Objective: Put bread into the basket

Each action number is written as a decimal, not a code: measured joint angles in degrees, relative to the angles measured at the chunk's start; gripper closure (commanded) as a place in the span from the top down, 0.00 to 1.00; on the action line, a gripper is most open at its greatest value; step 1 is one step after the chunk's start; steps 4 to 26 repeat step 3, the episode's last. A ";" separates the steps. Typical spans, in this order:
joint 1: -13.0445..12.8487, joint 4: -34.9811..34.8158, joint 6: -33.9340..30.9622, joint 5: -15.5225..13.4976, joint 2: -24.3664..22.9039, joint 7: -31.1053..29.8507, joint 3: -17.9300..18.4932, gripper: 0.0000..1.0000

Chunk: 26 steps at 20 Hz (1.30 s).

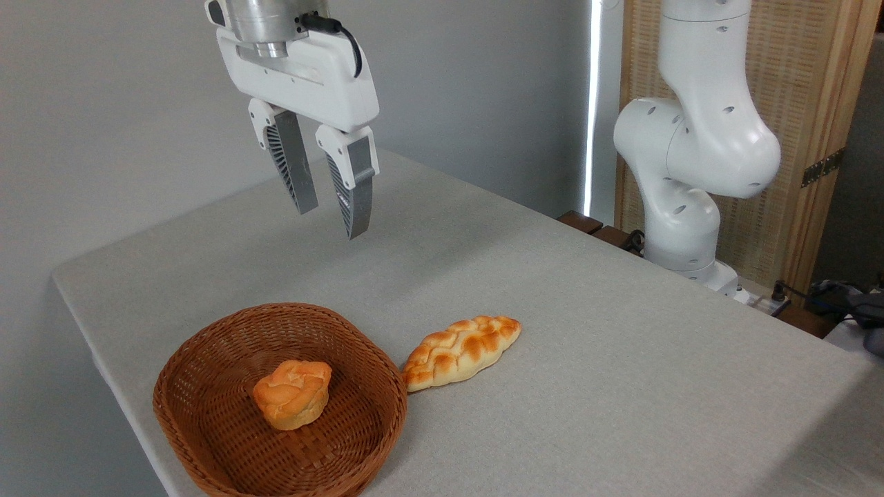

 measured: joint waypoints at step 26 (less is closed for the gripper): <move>0.00 0.10 -0.06 0.00 -0.30 0.00 0.26 1.00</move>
